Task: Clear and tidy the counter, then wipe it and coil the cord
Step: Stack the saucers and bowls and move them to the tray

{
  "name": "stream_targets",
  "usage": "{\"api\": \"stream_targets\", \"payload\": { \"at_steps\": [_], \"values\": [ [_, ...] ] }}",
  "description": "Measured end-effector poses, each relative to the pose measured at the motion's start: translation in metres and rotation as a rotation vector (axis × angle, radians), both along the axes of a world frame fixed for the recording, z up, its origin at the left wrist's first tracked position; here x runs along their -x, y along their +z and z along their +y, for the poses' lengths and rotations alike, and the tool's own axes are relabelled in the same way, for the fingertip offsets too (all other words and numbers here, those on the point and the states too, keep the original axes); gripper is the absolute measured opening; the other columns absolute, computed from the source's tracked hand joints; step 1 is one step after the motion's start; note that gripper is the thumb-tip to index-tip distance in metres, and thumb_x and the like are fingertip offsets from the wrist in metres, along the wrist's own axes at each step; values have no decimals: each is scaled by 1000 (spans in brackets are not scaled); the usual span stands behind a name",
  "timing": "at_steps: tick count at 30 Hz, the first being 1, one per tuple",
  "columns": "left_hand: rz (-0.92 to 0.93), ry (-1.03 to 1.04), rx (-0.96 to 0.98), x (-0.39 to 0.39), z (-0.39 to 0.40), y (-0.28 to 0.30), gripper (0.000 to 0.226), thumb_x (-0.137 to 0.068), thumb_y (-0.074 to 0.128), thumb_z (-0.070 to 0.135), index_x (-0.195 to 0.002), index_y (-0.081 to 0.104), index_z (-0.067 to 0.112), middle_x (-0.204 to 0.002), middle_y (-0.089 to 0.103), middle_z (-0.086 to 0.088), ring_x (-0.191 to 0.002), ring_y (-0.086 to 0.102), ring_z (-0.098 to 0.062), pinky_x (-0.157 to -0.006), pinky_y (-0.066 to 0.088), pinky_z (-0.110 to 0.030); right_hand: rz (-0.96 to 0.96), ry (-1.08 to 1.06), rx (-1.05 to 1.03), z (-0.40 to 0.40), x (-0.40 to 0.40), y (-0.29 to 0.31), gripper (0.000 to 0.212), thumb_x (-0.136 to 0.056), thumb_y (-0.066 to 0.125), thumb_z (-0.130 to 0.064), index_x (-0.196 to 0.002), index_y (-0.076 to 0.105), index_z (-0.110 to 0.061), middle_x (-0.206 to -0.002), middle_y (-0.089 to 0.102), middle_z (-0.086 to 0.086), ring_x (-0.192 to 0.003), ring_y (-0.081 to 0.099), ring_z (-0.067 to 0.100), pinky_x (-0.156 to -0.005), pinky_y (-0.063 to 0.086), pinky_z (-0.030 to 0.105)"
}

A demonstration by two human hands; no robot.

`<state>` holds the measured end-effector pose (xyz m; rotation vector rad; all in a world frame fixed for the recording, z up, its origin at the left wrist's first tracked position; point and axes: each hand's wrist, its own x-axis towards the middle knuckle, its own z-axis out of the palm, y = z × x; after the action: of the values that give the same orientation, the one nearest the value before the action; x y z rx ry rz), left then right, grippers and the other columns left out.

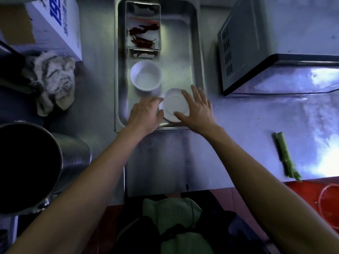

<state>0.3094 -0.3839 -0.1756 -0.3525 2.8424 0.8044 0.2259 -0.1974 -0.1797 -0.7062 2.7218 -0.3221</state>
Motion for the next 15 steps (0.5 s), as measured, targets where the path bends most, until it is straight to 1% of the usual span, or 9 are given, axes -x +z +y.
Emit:
{"api": "stream_targets", "payload": {
  "at_steps": [4,8,12,15],
  "values": [
    [34,-147,58,21,31,10,44,-94,59,29,-136,57,15,-137,59,-7,-125,54,-31,-101,45,-42,12,-79,43,55,-13,25,79,-89,59,-56,-155,23,-30,-166,12,6,-153,6,29,-119,20,52],
    [56,-260,72,43,79,18,46,-94,56,32,-138,56,17,-141,57,-3,-129,50,-27,-103,45,-43,-15,-208,32,120,-24,30,77,-92,59,-54,-155,24,-30,-166,12,6,-152,11,28,-119,22,50],
    [132,-384,68,59,156,28,45,-95,56,31,-138,57,16,-140,58,-3,-127,52,-27,-102,45,-42,-15,-308,66,193,-39,27,73,-93,60,-49,-154,28,-26,-165,19,6,-149,21,29,-116,29,51],
    [121,-502,88,64,231,33,46,-96,56,33,-139,56,17,-142,56,-2,-129,51,-25,-104,43,-41,-28,-405,76,261,-53,22,71,-94,58,-49,-154,28,-28,-165,19,5,-149,22,29,-116,29,51]
  ]
}}
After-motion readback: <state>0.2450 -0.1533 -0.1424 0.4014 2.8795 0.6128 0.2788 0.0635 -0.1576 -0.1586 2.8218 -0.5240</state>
